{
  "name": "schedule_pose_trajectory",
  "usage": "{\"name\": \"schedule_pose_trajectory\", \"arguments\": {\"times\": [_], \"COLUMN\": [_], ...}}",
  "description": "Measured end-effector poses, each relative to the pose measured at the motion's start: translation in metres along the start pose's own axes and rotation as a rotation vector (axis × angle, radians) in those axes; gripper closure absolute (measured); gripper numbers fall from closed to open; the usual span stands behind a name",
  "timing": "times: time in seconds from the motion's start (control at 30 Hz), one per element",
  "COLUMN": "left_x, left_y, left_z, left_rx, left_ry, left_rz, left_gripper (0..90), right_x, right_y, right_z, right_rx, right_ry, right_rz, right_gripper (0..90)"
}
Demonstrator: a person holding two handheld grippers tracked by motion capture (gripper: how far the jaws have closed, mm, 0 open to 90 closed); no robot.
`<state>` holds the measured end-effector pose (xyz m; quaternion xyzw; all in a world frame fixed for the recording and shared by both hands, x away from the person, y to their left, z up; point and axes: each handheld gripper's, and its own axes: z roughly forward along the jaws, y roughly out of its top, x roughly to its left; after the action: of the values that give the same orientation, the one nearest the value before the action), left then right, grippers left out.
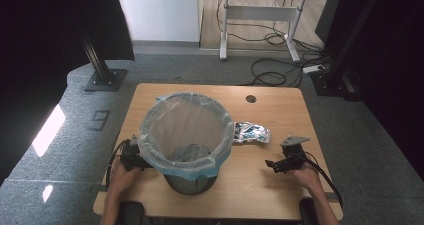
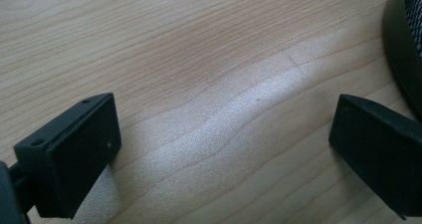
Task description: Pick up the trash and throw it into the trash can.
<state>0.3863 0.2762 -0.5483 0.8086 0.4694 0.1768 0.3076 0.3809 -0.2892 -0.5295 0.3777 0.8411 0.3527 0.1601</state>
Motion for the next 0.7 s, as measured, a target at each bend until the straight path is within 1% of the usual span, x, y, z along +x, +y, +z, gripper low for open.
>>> {"name": "schedule_pose_trajectory", "arguments": {"times": [0.03, 0.07, 0.1, 0.13, 0.17, 0.2, 0.3, 0.33, 0.4, 0.47, 0.5, 0.53, 0.57, 0.6, 0.63, 0.67, 0.7], "left_x": [0.000, 0.000, 0.000, 0.000, 0.000, 0.000, 0.000, 0.000, 0.000, 0.000, 0.000, 0.000, 0.000, 0.000, 0.000, 0.000, 0.000], "left_y": [0.000, 0.000, 0.000, 0.000, 0.000, 0.000, 0.000, 0.000, 0.000, 0.000, 0.000, 0.000, 0.000, 0.000, 0.001, 0.001, 0.001], "left_z": [0.000, 0.000, 0.000, 0.000, 0.000, 0.000, 0.000, 0.000, 0.000, 0.000, 0.000, 0.000, 0.000, 0.000, 0.000, 0.000, 0.000], "left_rx": [0.000, 0.000, 0.000, 0.000, 0.000, 0.000, 0.002, 0.002, 0.002, 0.002, 0.002, 0.002, 0.002, 0.002, 0.002, 0.002, 0.002], "left_ry": [0.000, 0.000, 0.001, 0.001, 0.001, 0.001, -0.001, -0.001, 0.000, -0.001, 0.000, 0.000, 0.000, 0.000, 0.000, 0.000, 0.000], "left_rz": [0.000, 0.000, 0.000, 0.000, -0.001, -0.001, -0.001, -0.001, -0.001, -0.001, -0.001, -0.001, -0.001, -0.001, -0.001, -0.001, -0.001], "left_gripper": [0.0, 0.0, 0.0, 0.0, 0.0, 0.0, 0.0, 0.0, 0.0, 0.0, 0.0, 0.0, 0.0, 0.0, 0.0, 0.0, 0.0], "right_x": [0.000, 0.000, 0.000, 0.000, 0.001, 0.001, 0.002, 0.002, 0.002, 0.001, 0.000, 0.000, -0.001, -0.001, -0.001, -0.001, -0.001], "right_y": [0.005, 0.005, 0.011, 0.011, 0.018, 0.018, 0.033, 0.033, 0.041, 0.047, 0.054, 0.054, 0.060, 0.060, 0.066, 0.066, 0.071], "right_z": [0.001, 0.001, 0.001, 0.001, 0.002, 0.002, 0.006, 0.006, 0.010, 0.012, 0.016, 0.016, 0.021, 0.021, 0.026, 0.026, 0.032], "right_rx": [0.014, 0.014, 0.019, 0.019, 0.026, 0.026, 0.043, 0.043, 0.048, 0.050, 0.045, 0.045, 0.051, 0.051, 0.055, 0.055, 0.065], "right_ry": [-0.004, -0.004, -0.009, -0.009, -0.010, -0.010, -0.009, -0.009, -0.016, -0.009, 0.005, 0.005, 0.023, 0.023, 0.032, 0.032, 0.035], "right_rz": [-0.002, -0.002, -0.021, -0.021, -0.031, -0.031, -0.079, -0.079, -0.099, -0.097, -0.095, -0.095, -0.092, -0.092, -0.098, -0.098, -0.103], "right_gripper": [0.0, 0.0, 0.0, 0.0, 0.0, 0.0, 0.0, 0.0, 0.8, 1.6, 2.6, 2.6, 5.3, 5.3, 7.3, 7.3, 10.8]}}
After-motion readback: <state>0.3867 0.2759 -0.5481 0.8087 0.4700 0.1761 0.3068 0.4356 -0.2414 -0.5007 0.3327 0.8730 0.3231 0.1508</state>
